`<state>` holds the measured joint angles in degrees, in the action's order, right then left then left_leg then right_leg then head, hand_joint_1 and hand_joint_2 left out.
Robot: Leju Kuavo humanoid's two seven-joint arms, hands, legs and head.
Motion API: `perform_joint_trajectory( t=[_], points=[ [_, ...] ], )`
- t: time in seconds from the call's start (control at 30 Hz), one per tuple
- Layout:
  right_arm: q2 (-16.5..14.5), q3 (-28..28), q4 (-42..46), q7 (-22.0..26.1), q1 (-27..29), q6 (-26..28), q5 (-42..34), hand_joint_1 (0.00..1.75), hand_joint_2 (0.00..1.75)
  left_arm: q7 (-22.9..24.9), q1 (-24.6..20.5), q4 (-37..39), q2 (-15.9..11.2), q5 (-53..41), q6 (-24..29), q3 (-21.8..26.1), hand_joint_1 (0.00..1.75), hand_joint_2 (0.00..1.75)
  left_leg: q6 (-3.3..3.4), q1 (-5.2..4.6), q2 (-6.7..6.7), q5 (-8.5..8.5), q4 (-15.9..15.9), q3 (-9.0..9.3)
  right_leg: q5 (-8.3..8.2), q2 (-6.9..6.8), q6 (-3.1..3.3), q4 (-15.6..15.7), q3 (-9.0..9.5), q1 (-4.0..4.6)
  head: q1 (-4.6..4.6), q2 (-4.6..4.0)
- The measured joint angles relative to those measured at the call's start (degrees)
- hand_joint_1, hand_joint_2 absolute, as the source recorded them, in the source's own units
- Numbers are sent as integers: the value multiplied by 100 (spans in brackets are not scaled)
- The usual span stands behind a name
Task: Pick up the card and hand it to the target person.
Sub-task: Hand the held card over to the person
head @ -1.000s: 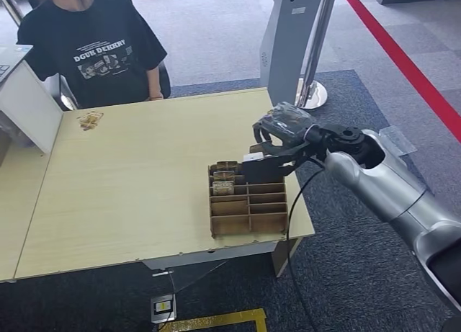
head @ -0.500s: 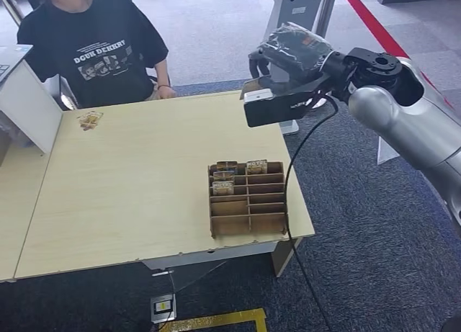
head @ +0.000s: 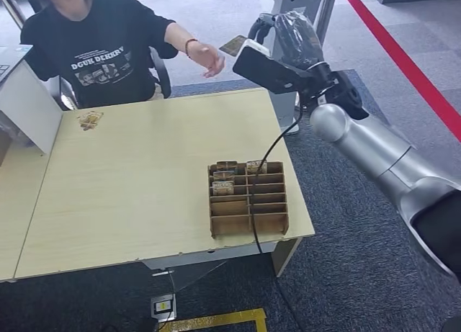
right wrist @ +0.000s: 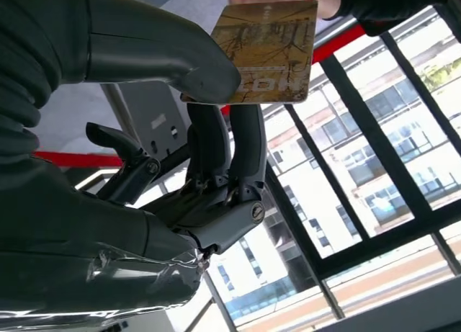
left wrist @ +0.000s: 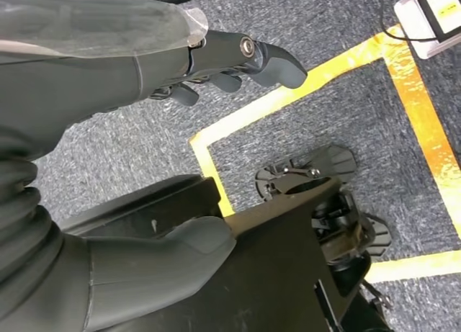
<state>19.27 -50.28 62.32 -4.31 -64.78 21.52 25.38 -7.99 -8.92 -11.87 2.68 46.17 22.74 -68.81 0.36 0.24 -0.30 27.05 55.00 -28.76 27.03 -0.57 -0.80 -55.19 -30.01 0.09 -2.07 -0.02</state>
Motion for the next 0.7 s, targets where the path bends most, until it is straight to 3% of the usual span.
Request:
perform_joint_trajectory(
  t=[0.27,0.47,0.7],
  points=[
    [-1139,-28,-1316,-156,157,1327,727,175,175,60,-37,0,27,22,92,-13,0,175,-2,3,0,-1,-3,0,2,0,2,-3,-2,4,-2,0],
    [-1805,-67,-2124,-390,168,1591,1075,175,175,72,4,0,26,58,136,-13,0,175,-4,3,0,-2,-4,0,2,0,3,-3,-2,4,-3,0],
    [-2272,-92,-2786,-539,182,1608,1359,175,175,79,36,0,8,65,159,-13,0,175,-5,2,0,-3,-2,0,2,0,2,-2,-3,2,-3,-1]
  ],
)
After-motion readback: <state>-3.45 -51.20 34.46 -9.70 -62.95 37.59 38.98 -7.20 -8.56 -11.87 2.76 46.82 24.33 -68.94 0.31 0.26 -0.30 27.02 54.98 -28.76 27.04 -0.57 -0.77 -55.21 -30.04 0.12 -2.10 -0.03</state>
